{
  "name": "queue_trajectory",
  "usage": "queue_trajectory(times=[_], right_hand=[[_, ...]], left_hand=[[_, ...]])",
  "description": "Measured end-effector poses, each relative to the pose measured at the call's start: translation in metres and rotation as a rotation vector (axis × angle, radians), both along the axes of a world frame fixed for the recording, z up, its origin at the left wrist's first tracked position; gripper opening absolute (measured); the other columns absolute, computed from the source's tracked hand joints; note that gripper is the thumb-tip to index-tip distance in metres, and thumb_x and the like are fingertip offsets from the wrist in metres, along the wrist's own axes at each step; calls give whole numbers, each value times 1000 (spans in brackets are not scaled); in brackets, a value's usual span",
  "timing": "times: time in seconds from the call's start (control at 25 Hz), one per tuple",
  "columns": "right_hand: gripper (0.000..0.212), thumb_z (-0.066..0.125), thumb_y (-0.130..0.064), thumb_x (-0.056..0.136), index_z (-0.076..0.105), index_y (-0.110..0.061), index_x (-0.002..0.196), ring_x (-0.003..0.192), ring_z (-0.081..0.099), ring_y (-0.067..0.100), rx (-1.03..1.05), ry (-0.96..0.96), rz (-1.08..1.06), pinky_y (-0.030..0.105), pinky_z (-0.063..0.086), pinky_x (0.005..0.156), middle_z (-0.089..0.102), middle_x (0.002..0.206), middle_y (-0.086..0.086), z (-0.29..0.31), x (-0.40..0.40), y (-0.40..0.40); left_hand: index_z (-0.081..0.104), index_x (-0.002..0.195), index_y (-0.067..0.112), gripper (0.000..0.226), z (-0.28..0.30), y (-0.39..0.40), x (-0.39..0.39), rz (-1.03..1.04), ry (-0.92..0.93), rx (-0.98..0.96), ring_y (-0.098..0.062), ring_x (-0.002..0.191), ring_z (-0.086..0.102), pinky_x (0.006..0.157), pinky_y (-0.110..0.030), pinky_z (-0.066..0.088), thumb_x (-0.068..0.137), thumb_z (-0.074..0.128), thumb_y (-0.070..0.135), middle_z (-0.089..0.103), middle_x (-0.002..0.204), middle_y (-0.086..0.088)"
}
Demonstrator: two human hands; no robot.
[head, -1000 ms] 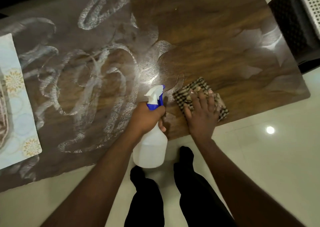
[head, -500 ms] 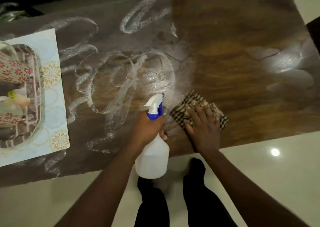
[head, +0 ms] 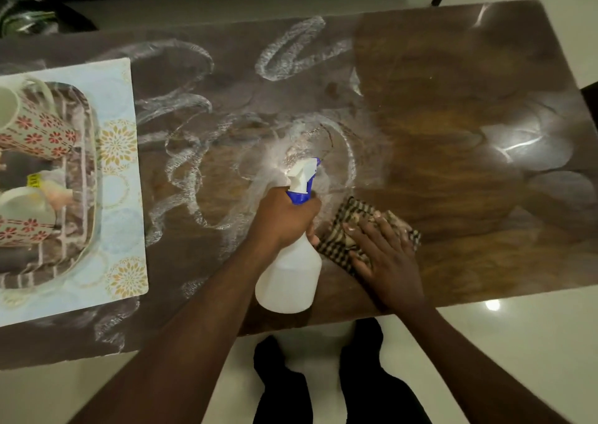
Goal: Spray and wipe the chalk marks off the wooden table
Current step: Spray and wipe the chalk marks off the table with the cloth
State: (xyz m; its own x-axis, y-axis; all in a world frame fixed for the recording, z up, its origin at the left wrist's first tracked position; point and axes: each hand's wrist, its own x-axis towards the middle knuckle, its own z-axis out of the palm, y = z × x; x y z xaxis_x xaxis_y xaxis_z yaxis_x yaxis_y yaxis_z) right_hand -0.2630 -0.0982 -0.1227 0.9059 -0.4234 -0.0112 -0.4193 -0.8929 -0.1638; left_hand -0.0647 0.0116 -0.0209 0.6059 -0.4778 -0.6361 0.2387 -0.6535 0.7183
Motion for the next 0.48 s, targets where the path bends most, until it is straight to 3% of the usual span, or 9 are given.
queue_trajectory(times=[0.08,0.16,0.2,0.28,0.4,0.48], right_hand=[[53,33,-47,91,47,-26,137,140,28,26,-10,4,-220,51,22,111,45,145,2,3,5,-31],[54,32,-46,90,47,-23,137,139,29,29,23,-38,-508,54,23,109,44,145,4,5,52,-46],[53,33,-45,89,48,-23,135,138,30,29,13,-58,-553,56,25,108,45,144,4,7,76,-40],[50,37,-45,89,51,-25,133,135,35,28,-6,-84,-418,54,29,105,50,140,3,3,95,-10],[48,41,-43,90,47,-30,136,136,33,21,-5,-49,-18,47,26,108,51,140,-1,7,57,5],[48,40,-43,91,46,-30,137,138,30,20,-31,-55,-52,46,27,108,49,142,-1,5,57,-35]], left_hand=[[64,78,1,19,2,2,9,-1,43,2,-30,58,73,75,-46,62,85,60,17,67,55,-13],[67,87,-4,23,-1,1,23,-23,59,-4,-28,56,71,76,-48,62,83,59,18,67,54,-11],[68,85,-2,23,-4,0,28,-26,56,-11,-29,57,72,76,-49,62,81,60,19,67,54,-10],[65,78,7,19,-9,-10,37,-53,31,-19,-33,61,74,75,-51,62,76,61,26,68,54,-10],[64,76,11,15,-11,-31,48,-57,27,-4,-33,65,75,73,-47,63,78,60,25,68,55,-7],[66,83,7,13,-8,-52,56,-39,98,15,-31,59,73,63,-37,62,84,60,19,66,53,-7]])
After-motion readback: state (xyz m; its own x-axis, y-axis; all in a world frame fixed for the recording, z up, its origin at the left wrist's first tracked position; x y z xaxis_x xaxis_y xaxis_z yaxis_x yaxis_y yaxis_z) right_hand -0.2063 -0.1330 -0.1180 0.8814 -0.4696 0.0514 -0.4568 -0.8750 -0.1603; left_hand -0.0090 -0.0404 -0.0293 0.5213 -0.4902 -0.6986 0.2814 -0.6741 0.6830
